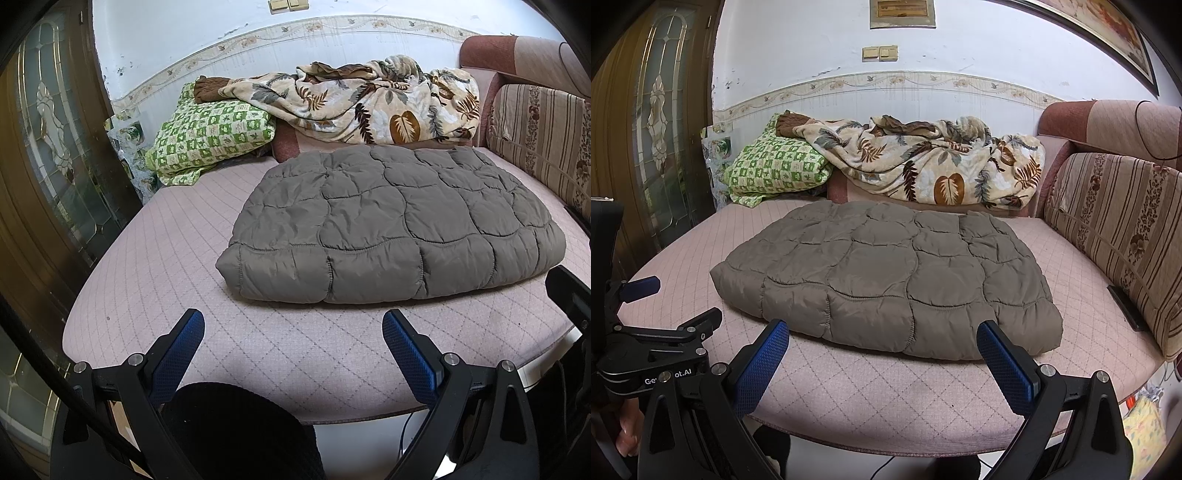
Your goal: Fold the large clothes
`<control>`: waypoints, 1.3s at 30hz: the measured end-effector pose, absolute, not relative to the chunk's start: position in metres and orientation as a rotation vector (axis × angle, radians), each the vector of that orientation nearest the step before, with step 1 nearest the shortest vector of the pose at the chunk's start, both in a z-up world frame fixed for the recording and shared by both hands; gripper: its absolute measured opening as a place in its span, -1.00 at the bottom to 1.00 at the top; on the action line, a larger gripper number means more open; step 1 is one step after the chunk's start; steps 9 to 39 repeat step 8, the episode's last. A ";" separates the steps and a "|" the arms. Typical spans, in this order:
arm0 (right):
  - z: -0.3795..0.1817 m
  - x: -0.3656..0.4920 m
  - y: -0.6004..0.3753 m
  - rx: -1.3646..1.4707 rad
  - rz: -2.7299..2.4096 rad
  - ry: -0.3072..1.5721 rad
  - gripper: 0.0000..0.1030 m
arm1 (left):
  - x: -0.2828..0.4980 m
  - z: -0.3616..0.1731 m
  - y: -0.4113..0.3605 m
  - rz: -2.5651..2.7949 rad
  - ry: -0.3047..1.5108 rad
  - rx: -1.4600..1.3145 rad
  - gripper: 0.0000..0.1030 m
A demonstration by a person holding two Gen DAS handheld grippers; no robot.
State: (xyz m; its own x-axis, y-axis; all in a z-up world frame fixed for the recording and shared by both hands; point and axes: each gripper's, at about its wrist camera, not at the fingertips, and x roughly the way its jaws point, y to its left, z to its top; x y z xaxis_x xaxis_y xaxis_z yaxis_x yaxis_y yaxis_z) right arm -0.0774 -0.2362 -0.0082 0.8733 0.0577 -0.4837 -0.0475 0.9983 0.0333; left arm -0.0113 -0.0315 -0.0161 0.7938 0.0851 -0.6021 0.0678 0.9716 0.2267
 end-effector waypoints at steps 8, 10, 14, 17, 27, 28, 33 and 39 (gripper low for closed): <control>-0.009 -0.076 -0.233 0.024 0.061 0.502 1.00 | -0.015 -0.020 -0.027 0.013 0.644 0.238 0.88; -0.009 -0.076 -0.233 0.024 0.061 0.502 1.00 | -0.015 -0.020 -0.027 0.013 0.644 0.238 0.88; -0.009 -0.076 -0.233 0.024 0.061 0.502 1.00 | -0.015 -0.020 -0.027 0.013 0.644 0.238 0.88; -0.009 -0.076 -0.233 0.024 0.061 0.502 1.00 | -0.015 -0.020 -0.027 0.013 0.644 0.238 0.88; -0.009 -0.076 -0.233 0.024 0.061 0.502 1.00 | -0.015 -0.020 -0.027 0.013 0.644 0.238 0.88; -0.009 -0.076 -0.233 0.024 0.061 0.502 1.00 | -0.015 -0.020 -0.027 0.013 0.644 0.238 0.88; -0.009 -0.076 -0.233 0.024 0.061 0.502 1.00 | -0.015 -0.020 -0.027 0.013 0.644 0.238 0.88; -0.009 -0.076 -0.233 0.024 0.061 0.502 1.00 | -0.015 -0.020 -0.027 0.013 0.644 0.238 0.88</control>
